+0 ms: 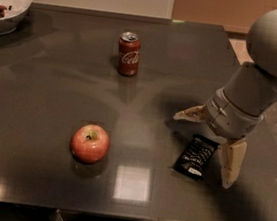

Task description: Move rxbar chocolate near coke can

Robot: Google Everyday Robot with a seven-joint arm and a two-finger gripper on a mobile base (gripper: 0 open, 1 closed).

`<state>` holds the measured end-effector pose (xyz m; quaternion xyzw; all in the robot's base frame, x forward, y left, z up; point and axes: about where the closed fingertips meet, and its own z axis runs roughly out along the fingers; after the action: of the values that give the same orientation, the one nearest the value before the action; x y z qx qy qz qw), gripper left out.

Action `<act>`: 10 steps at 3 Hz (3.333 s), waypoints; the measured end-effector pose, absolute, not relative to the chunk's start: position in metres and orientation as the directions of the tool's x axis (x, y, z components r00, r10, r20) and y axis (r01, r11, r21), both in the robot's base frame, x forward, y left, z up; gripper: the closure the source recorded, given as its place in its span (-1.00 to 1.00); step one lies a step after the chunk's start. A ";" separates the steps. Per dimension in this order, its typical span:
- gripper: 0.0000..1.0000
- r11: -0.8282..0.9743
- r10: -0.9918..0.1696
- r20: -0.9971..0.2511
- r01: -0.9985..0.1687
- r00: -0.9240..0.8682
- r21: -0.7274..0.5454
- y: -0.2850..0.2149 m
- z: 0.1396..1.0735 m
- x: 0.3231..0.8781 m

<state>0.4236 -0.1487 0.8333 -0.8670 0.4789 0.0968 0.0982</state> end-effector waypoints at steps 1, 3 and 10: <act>-1.00 -0.560 -0.796 -0.232 -0.826 0.559 -0.071 -0.149 0.826 0.419; -0.21 -0.596 -0.781 -0.198 -0.802 0.593 -0.050 -0.153 0.818 0.415; 1.00 -0.400 -0.906 -0.122 -0.915 0.405 -0.059 -0.135 0.843 0.492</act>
Offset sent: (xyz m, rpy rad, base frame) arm -0.0118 -0.0062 -0.0204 -0.0857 -0.0067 0.1017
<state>0.4920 -0.1346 0.8430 -0.8360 0.5445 0.0351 0.0579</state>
